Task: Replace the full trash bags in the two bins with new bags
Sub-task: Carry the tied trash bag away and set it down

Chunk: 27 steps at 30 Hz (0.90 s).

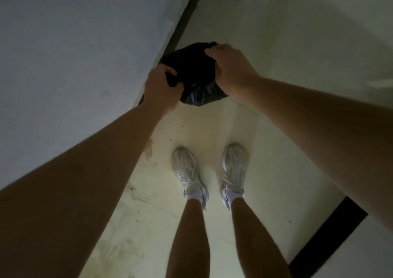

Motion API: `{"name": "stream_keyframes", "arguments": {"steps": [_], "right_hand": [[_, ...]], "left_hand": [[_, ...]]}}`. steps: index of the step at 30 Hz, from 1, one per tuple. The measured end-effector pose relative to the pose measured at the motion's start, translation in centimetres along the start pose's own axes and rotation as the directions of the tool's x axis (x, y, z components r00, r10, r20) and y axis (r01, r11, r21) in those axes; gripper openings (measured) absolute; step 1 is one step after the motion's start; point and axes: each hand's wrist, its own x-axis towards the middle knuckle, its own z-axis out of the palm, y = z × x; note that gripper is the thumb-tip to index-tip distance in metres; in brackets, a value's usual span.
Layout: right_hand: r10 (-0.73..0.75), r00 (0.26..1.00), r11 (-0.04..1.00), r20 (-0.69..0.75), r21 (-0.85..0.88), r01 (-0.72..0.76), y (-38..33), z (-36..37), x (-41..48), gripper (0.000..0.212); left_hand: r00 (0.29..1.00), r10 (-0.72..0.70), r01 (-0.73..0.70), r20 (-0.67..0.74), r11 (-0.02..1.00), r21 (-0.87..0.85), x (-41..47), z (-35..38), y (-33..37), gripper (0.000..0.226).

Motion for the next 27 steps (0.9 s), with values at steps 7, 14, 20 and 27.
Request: {"name": "stream_keyframes", "arguments": {"steps": [7, 14, 20, 27], "right_hand": [[0.173, 0.982, 0.981, -0.079, 0.098, -0.165, 1.4, 0.8, 1.3, 0.042], [0.038, 0.989, 0.998, -0.143, -0.051, -0.045, 0.7, -1.1, -5.3, 0.068], [-0.110, 0.938, 0.989, -0.328, -0.131, 0.070, -3.9, -7.1, -15.5, 0.070], [-0.319, 0.870, 0.947, -0.376, -0.163, 0.277, -14.0, -16.8, -29.5, 0.074]], "left_hand": [[0.996, -0.037, 0.035, -0.078, 0.999, -0.026, -0.3, -0.4, -2.0, 0.027], [0.990, 0.085, -0.070, -0.109, 0.989, 0.134, -6.5, -2.7, -0.1, 0.057], [0.961, 0.171, -0.099, -0.216, 0.946, 0.309, -19.0, -9.2, 5.2, 0.064], [0.888, 0.108, 0.051, -0.448, 0.943, 0.328, -37.8, -19.9, 12.3, 0.067]]}}
